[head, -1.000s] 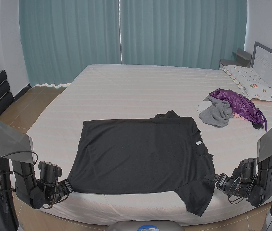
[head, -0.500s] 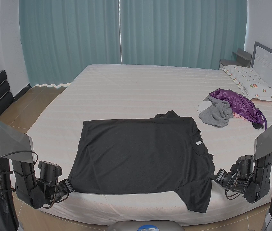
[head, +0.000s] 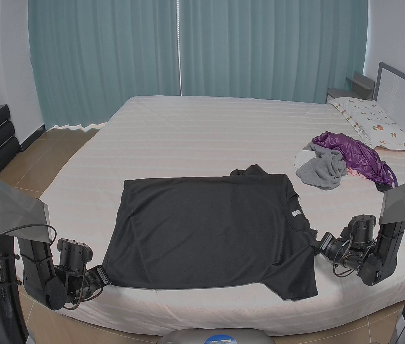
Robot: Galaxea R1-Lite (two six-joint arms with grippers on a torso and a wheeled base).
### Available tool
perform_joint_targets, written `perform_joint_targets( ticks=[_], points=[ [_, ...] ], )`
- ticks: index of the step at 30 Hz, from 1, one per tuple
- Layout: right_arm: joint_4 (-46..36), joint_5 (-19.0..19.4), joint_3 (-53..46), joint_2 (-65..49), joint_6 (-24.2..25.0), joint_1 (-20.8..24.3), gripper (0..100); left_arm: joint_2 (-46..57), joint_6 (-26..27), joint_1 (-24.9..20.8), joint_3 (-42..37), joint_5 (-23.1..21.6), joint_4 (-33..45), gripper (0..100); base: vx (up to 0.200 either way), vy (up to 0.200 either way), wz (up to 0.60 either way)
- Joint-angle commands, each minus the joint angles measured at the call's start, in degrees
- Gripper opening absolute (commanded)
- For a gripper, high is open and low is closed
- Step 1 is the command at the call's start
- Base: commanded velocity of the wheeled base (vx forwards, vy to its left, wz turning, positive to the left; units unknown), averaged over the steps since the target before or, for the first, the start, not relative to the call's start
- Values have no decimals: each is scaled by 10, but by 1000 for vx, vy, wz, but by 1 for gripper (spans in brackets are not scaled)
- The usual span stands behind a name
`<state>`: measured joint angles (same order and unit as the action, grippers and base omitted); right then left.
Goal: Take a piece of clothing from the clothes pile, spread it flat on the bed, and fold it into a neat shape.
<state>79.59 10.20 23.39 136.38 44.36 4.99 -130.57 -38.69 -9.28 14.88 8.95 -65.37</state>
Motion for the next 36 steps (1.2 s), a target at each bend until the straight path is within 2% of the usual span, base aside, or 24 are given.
perform_joint_targets(
  ticks=[1,11,12,18,22,26,27,29,34,36],
  points=[
    [-37,3,58,-5,-9,-1,0,0,-1,0,1,-2,0,0,0,0,0],
    [-105,1,133,27,-63,-2,0,0,-1,0,1,-2,0,0,0,0,0],
    [-106,1,137,29,-64,-2,100,0,-1,0,1,-2,0,0,0,0,0],
    [-100,3,147,36,-66,-4,100,0,-1,0,1,-2,0,0,0,0,0],
    [-93,9,116,0,-64,-8,100,-1,-1,0,1,-2,0,0,0,0,0],
    [-69,63,28,-40,-66,-8,100,0,-1,0,1,-2,0,0,0,0,0],
    [-67,65,25,-41,-66,-8,100,0,-1,0,1,-2,0,0,0,0,0],
    [-49,96,-27,-41,-82,-8,100,0,-1,0,1,-2,0,0,0,0,0],
    [-22,118,-92,-16,-132,-8,100,0,-1,0,1,-2,0,0,0,0,0],
    [-8,118,-104,-4,-138,-3,100,0,-1,0,1,-2,0,0,0,0,0]
  ],
)
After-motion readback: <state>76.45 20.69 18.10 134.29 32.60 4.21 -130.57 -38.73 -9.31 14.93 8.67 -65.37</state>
